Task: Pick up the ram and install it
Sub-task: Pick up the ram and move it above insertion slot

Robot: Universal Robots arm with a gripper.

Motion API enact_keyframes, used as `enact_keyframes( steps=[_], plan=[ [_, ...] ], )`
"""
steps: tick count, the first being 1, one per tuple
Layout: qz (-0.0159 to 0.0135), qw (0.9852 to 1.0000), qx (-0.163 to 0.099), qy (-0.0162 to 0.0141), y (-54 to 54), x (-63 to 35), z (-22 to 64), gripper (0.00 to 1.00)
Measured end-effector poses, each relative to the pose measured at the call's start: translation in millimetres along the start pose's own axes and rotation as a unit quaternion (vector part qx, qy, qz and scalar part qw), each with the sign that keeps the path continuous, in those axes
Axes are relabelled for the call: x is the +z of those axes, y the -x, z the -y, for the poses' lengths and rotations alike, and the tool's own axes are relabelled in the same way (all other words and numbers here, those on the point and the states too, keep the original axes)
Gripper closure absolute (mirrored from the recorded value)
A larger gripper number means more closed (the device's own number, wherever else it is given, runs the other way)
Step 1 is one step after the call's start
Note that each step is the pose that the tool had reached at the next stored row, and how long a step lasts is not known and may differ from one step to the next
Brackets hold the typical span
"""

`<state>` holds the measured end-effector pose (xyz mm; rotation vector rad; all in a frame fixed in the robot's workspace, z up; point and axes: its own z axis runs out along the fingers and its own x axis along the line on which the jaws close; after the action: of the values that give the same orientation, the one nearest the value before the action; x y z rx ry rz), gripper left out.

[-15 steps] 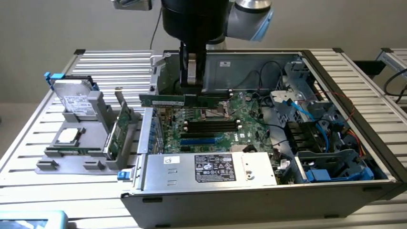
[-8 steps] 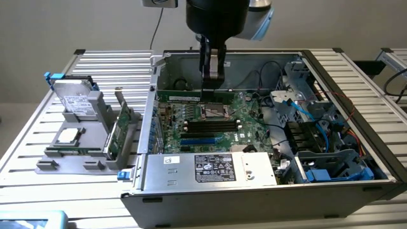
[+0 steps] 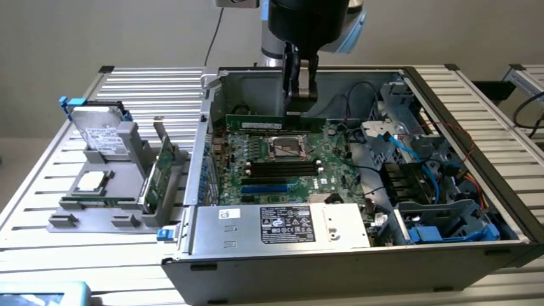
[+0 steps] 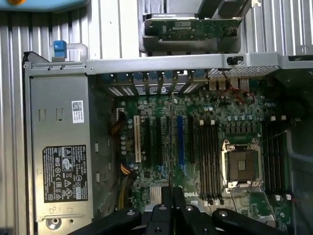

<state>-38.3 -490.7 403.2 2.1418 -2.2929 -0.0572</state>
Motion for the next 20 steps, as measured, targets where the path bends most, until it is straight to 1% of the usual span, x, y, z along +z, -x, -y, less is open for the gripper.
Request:
enact_keyframes(
  steps=[5, 8, 11, 13, 15, 20],
  plan=[
    [-0.0012, 1.0, -0.001, -0.0089, 12.7, 2.5, 4.3, 0.88],
    [-0.002, 0.9999, -0.003, -0.0135, 19.0, 4.5, 5.9, 0.88],
    [-0.0027, 0.9998, -0.005, -0.0174, 25.6, 6.7, 8.0, 0.88],
    [-0.0033, 0.9998, -0.006, -0.0194, 29.6, 8.4, 9.7, 0.88],
    [-0.0038, 0.9998, -0.007, -0.0206, 33.6, 10.3, 11.9, 0.88],
    [-0.005, 0.9997, -0.008, -0.021, 46.1, 16.3, 15.5, 0.88]
  ],
)
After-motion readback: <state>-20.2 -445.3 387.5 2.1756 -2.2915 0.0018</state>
